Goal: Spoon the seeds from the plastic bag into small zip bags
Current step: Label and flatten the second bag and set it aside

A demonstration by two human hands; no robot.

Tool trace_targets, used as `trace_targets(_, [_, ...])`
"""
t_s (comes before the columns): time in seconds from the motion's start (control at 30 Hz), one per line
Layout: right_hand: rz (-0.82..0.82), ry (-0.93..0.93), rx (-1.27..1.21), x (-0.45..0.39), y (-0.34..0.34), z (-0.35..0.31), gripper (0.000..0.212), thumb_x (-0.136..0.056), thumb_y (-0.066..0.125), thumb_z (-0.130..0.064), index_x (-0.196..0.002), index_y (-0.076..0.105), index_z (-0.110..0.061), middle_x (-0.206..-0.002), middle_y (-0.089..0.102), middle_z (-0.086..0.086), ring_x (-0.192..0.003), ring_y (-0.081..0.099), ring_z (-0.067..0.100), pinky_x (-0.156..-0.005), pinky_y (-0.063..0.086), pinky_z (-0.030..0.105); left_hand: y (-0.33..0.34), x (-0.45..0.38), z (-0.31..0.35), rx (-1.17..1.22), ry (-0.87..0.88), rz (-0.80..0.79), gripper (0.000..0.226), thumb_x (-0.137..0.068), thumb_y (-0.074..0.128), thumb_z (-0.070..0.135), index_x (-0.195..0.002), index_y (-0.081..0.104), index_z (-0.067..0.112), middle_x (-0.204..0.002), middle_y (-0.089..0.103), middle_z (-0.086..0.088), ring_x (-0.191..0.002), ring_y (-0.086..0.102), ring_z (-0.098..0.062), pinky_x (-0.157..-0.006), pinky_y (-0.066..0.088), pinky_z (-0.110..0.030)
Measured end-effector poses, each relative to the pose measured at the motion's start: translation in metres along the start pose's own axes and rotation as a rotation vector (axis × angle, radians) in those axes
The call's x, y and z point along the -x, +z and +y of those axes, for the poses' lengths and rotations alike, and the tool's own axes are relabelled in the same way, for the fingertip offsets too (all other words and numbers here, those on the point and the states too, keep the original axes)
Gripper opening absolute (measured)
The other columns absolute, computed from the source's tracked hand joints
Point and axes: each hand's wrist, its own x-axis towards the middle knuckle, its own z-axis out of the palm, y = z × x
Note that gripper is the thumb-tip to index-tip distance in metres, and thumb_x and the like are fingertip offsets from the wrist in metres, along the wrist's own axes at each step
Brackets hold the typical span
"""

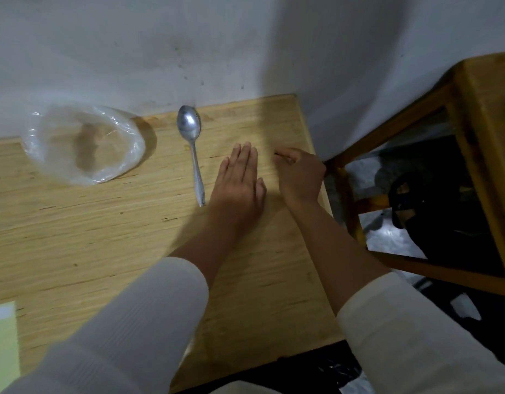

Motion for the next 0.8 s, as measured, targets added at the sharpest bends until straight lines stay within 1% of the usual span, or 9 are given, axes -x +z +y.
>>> trace_targets(0.13, [0.009, -0.019, 0.003, 0.002, 0.002, 0.0, 0.018, -0.088, 0.061, -0.019, -0.101, 0.071, -0.011, -0.098, 0.072, 0.004, -0.092, 0.065, 0.017, -0.089, 0.05, 0.033, -0.002, -0.003, 0.001, -0.012, -0.011, -0.029, 0.05, -0.093, 0.036, 0.02, -0.136, 0.042, -0.004, -0.143, 0.041, -0.021, -0.137, 0.033, -0.032, -0.113, 0.026, -0.044])
trace_targets(0.27, [0.026, 0.002, -0.017, 0.009, -0.001, 0.002, 0.017, -0.09, 0.058, -0.018, -0.098, 0.07, -0.01, -0.095, 0.071, 0.004, -0.09, 0.064, 0.017, -0.086, 0.051, 0.034, 0.0, -0.003, 0.0, -0.025, -0.006, -0.018, 0.049, -0.092, 0.038, 0.019, -0.135, 0.044, -0.004, -0.141, 0.044, -0.021, -0.135, 0.037, -0.032, -0.112, 0.029, -0.044])
trace_targets(0.37, [0.036, 0.062, -0.122, 0.021, -0.006, 0.004, 0.017, -0.089, 0.059, -0.018, -0.098, 0.07, -0.009, -0.094, 0.071, 0.003, -0.088, 0.064, 0.014, -0.087, 0.05, 0.031, 0.001, -0.003, 0.0, -0.045, -0.013, -0.076, 0.051, -0.092, 0.035, 0.021, -0.135, 0.043, -0.005, -0.142, 0.042, -0.022, -0.135, 0.036, -0.034, -0.111, 0.029, -0.046])
trace_targets(0.5, [0.062, 0.152, -0.192, 0.047, -0.012, 0.011, 0.019, -0.09, 0.058, -0.02, -0.101, 0.07, -0.01, -0.095, 0.071, 0.002, -0.082, 0.057, 0.007, -0.081, 0.046, 0.021, -0.002, -0.004, 0.003, -0.011, -0.036, -0.178, 0.058, -0.093, 0.026, 0.027, -0.142, 0.03, -0.004, -0.15, 0.028, -0.021, -0.142, 0.021, -0.033, -0.115, 0.014, -0.045])
trace_targets(0.57, [0.108, 0.208, -0.228, 0.063, -0.013, 0.015, 0.02, -0.091, 0.057, -0.021, -0.101, 0.069, -0.01, -0.095, 0.07, 0.002, -0.082, 0.055, 0.007, -0.079, 0.044, 0.021, -0.005, 0.002, 0.006, 0.004, -0.005, -0.211, 0.058, -0.096, 0.025, 0.028, -0.146, 0.021, -0.002, -0.154, 0.02, -0.019, -0.144, 0.012, -0.031, -0.116, 0.007, -0.043])
trace_targets(0.63, [0.148, 0.27, -0.249, 0.081, -0.014, 0.018, 0.021, -0.091, 0.057, -0.023, -0.102, 0.069, -0.011, -0.093, 0.068, 0.0, -0.083, 0.053, 0.006, -0.075, 0.039, 0.017, -0.009, 0.015, 0.009, 0.046, 0.053, -0.245, 0.056, -0.098, 0.028, 0.026, -0.145, 0.021, -0.004, -0.153, 0.02, -0.021, -0.144, 0.012, -0.033, -0.116, 0.005, -0.043])
trace_targets(0.7, [0.196, 0.327, -0.278, 0.103, -0.016, 0.023, 0.021, -0.091, 0.058, -0.024, -0.102, 0.069, -0.011, -0.088, 0.064, -0.003, -0.083, 0.053, 0.005, -0.071, 0.037, 0.013, -0.012, 0.034, 0.015, 0.045, 0.122, -0.282, 0.057, -0.096, 0.026, 0.027, -0.141, 0.029, -0.008, -0.148, 0.03, -0.025, -0.14, 0.022, -0.038, -0.114, 0.012, -0.047])
trace_targets(0.73, [0.23, 0.353, -0.306, 0.116, -0.017, 0.025, 0.021, -0.091, 0.058, -0.024, -0.102, 0.07, -0.011, -0.087, 0.063, -0.003, -0.082, 0.054, 0.006, -0.072, 0.039, 0.014, -0.013, 0.044, 0.018, 0.023, 0.156, -0.299, 0.059, -0.096, 0.022, 0.029, -0.14, 0.031, -0.009, -0.147, 0.032, -0.026, -0.139, 0.025, -0.039, -0.114, 0.016, -0.05])
trace_targets(0.8, [0.312, 0.412, -0.354, 0.141, -0.017, 0.03, 0.022, -0.09, 0.059, -0.024, -0.102, 0.07, -0.01, -0.092, 0.067, 0.001, -0.085, 0.055, 0.008, -0.08, 0.046, 0.021, -0.016, 0.065, 0.025, -0.029, 0.219, -0.381, 0.064, -0.094, 0.011, 0.034, -0.143, 0.024, -0.005, -0.151, 0.026, -0.023, -0.141, 0.02, -0.035, -0.116, 0.016, -0.048])
